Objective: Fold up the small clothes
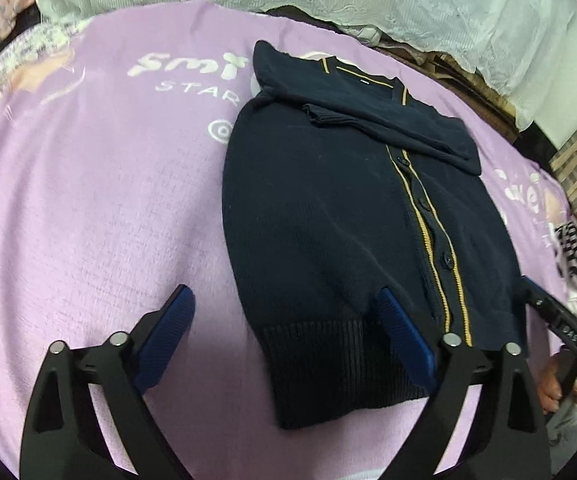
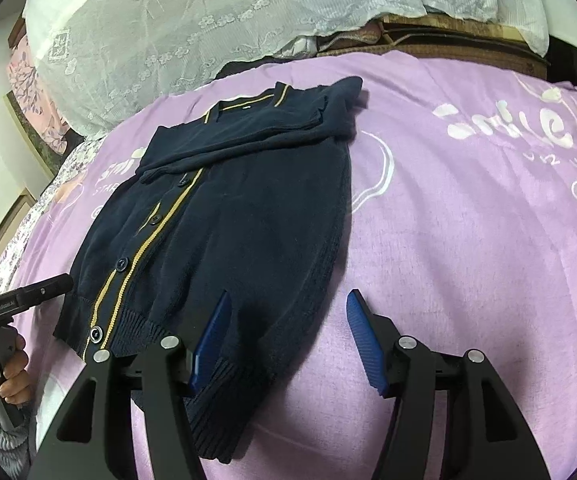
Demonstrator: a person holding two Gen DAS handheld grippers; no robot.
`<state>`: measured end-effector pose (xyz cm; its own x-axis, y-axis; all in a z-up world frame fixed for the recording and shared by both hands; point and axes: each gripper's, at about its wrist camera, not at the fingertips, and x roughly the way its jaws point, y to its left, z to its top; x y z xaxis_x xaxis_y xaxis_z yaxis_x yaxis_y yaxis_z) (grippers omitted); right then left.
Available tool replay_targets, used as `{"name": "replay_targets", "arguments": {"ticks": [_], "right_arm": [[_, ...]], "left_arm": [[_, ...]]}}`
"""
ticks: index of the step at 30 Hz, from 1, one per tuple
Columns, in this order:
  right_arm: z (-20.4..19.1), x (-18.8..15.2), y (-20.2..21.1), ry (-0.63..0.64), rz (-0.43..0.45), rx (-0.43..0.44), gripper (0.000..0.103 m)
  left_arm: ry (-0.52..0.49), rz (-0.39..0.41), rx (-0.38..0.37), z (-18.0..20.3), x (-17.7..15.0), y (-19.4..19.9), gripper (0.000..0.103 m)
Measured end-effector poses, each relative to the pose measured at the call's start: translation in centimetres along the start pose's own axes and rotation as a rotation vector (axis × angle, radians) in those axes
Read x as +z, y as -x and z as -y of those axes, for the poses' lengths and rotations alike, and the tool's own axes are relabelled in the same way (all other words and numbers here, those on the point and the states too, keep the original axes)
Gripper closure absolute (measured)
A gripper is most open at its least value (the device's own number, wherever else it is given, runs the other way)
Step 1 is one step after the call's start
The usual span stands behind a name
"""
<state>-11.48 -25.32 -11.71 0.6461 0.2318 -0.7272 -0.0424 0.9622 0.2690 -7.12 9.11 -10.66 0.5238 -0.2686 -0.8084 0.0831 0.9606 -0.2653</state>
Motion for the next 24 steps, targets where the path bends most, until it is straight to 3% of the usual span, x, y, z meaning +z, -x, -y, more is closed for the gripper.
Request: {"name": "replay_targets", "arguments": {"ticks": [3, 4, 7, 14, 16, 18, 20, 23, 24], "right_arm": [[0.1, 0.0, -0.1, -0.006, -0.007, 0.01, 0.043], [0.2, 0.0, -0.2, -0.008, -0.01, 0.012, 0.043], [0.4, 0.0, -0.3, -0.02, -0.021, 0.029, 0.043], [0.7, 0.1, -1.3, -0.03, -0.052, 0.052, 0.041], [0.5, 0.0, -1.4, -0.021, -0.051, 0.047, 0.04], [0.3, -0.1, -1.3, -0.014, -0.052, 0.055, 0.04], [0.0, -0.3, -1.2, -0.011, -0.061, 0.069, 0.04], [-0.3, -0.7, -0.8, -0.002, -0.07, 0.108, 0.04], [-0.4, -0.8, -0.8, -0.002, -0.073, 0.12, 0.04]], "left_arm": [[0.034, -0.035, -0.086, -0.5, -0.2, -0.2, 0.042], [0.033, -0.045, -0.101, -0.4, -0.3, -0.3, 0.043], [0.024, -0.05, -0.097, -0.1, -0.4, -0.5, 0.043], [-0.002, -0.071, -0.101, 0.5, 0.0, -2.0, 0.02], [-0.029, -0.063, -0.074, 1.3, 0.0, -2.2, 0.02], [-0.045, -0.053, -0.083, 1.4, -0.2, -1.8, 0.04], [-0.033, -0.055, -0.115, 1.2, -0.4, -1.4, 0.052], [-0.002, -0.061, -0.139, 0.7, -0.6, -1.2, 0.053], [0.01, -0.063, -0.146, 0.5, -0.5, -1.4, 0.049]]}}
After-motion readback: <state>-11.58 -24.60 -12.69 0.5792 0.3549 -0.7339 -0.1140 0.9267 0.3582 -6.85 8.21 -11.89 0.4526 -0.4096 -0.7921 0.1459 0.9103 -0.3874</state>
